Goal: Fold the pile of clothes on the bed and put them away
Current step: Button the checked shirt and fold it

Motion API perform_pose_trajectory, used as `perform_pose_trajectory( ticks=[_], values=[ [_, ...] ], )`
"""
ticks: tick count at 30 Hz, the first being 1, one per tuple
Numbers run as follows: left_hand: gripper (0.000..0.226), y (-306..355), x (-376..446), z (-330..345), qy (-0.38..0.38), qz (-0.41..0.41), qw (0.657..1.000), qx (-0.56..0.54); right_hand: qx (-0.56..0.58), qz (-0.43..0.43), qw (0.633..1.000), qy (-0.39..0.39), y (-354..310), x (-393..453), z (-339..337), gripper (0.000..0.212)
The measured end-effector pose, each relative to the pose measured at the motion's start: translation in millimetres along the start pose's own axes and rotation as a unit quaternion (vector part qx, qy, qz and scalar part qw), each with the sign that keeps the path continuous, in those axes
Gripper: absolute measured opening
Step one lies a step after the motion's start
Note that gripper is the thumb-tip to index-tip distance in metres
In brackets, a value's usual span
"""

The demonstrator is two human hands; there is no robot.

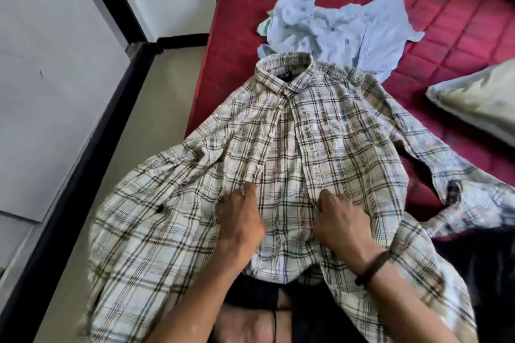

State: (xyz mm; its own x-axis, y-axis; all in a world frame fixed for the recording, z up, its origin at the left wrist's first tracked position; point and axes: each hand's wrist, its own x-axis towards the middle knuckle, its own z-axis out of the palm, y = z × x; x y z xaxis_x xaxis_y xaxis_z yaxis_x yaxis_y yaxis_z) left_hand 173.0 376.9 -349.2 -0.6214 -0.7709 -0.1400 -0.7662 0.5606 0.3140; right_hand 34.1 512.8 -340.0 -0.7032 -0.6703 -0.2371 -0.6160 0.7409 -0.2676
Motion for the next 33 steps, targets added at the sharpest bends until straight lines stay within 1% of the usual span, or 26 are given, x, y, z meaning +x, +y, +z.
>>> perform_pose_trajectory(
  ticks=[2,4,8,10,12,15,16,19,23,26,30,33],
  values=[
    [0.049,-2,3,1,0.029,-0.002,0.999,-0.037,0.03,-0.003,0.999,0.018,1,1,-1,0.009],
    [0.034,-4,6,2,0.041,-0.007,0.997,-0.06,0.087,-0.02,0.996,0.022,4,2,-5,0.011],
    [0.014,-6,4,3,0.043,-0.001,0.998,-0.046,0.168,-0.074,0.983,0.03,2,-2,-13,0.025],
    [0.014,-4,5,-4,0.041,-0.005,0.996,-0.083,0.198,-0.09,0.976,0.031,0,-6,-20,0.027],
    [0.013,-1,6,-21,0.048,0.0,0.986,-0.157,0.234,-0.1,0.966,0.037,-3,-10,-29,0.025],
    [0.014,10,-1,-51,0.072,0.031,0.964,-0.255,0.318,-0.107,0.941,0.051,-7,-15,-48,0.023],
    [0.016,13,-5,-59,0.067,0.039,0.955,-0.288,0.339,-0.108,0.933,0.058,-8,-16,-55,0.022],
    [0.016,19,-9,-65,0.012,0.034,0.937,-0.349,0.377,-0.097,0.92,0.046,-10,-21,-65,0.018],
    [0.016,18,-13,-41,-0.07,0.017,0.93,-0.361,0.371,-0.09,0.924,-0.004,-12,-24,-60,0.015],
    [0.016,14,-16,-30,-0.104,-0.006,0.915,-0.391,0.368,-0.09,0.925,-0.022,-14,-25,-55,0.023],
    [0.015,12,-20,-55,-0.075,-0.037,0.864,-0.497,0.429,-0.07,0.901,-0.004,-12,-24,-62,0.032],
    [0.017,16,-25,-76,-0.048,-0.031,0.831,-0.553,0.49,-0.067,0.869,0.003,-15,-29,-73,0.031]
  ],
)
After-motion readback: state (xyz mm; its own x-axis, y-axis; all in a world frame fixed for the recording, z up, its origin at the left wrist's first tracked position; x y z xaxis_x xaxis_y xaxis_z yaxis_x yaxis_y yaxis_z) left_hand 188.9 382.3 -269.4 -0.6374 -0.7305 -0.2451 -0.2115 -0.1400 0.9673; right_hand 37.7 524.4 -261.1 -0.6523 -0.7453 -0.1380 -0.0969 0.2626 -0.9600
